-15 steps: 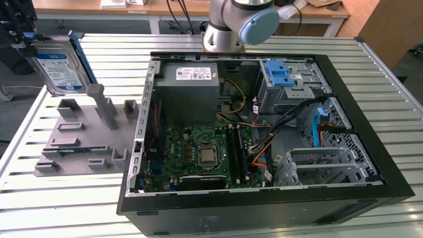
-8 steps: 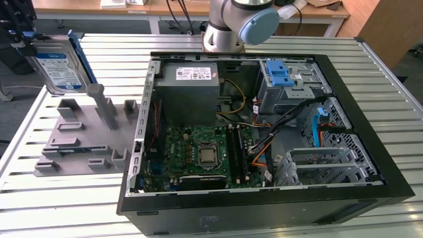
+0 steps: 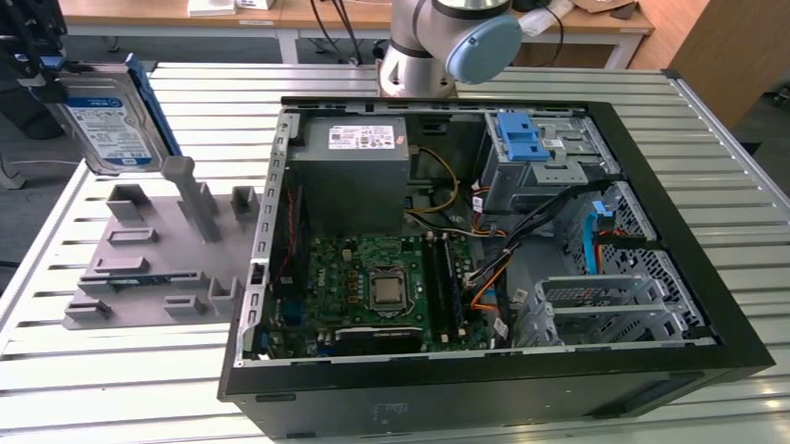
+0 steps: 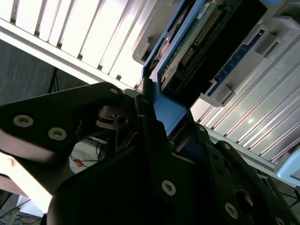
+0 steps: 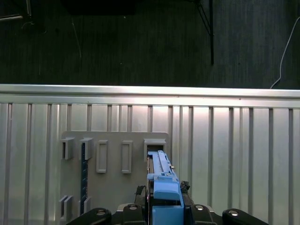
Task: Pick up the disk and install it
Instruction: 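Pick up the disk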
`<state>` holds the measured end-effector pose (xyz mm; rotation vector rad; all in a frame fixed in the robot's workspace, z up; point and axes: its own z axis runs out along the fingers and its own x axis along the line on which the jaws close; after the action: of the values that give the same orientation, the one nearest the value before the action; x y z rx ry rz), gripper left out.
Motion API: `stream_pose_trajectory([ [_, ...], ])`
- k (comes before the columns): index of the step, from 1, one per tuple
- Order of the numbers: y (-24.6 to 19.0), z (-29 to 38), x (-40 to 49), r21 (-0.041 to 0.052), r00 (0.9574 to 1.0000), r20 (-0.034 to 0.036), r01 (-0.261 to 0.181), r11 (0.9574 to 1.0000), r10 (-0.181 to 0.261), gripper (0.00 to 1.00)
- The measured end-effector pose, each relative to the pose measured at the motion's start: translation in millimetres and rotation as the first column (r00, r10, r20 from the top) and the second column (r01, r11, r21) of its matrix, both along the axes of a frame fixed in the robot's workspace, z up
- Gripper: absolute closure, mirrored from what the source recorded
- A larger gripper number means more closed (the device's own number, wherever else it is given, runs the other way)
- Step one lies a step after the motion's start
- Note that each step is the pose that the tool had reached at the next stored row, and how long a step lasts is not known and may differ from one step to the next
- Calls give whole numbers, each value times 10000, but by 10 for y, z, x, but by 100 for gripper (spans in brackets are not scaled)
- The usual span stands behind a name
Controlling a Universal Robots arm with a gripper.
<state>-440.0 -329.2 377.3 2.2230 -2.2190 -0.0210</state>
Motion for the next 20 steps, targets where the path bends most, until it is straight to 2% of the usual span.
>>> stream_pose_trajectory([
  [20, 0, 88, 0, 0, 10000, -1, 1, 10000, -1, 64],
])
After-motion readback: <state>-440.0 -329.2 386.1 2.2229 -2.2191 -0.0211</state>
